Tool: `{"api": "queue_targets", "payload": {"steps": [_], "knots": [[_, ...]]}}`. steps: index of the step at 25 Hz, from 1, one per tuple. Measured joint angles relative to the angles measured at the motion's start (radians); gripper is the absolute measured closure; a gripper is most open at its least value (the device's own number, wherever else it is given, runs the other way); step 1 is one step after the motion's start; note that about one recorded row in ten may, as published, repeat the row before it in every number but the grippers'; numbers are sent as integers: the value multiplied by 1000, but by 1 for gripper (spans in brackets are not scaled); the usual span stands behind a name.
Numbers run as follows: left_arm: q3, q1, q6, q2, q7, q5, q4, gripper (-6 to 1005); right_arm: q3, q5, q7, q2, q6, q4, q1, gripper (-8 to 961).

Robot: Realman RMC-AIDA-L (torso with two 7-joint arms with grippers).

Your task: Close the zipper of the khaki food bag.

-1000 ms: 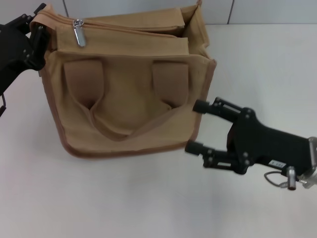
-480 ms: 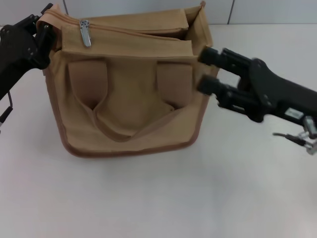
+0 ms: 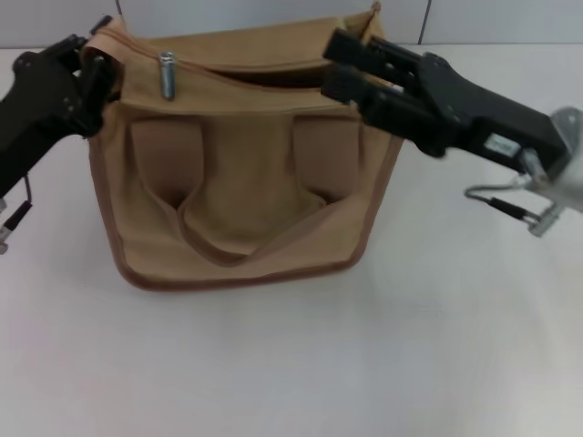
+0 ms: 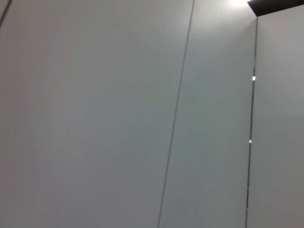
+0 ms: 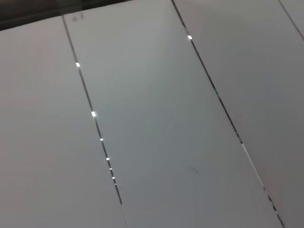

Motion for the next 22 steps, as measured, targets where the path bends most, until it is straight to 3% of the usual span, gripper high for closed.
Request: {"api": "queue_targets", "payload": {"steps": [3, 14, 22], "knots": [[16, -14, 8, -2, 0, 0, 0, 970, -4, 1, 27, 1, 46, 15, 32, 332], [19, -60, 40, -2, -10, -1, -5, 970, 1, 1, 35, 3, 132, 94, 102, 528], [19, -81, 41, -3, -11, 1, -9, 970, -11, 23, 74, 3, 173, 128, 155, 561]]}}
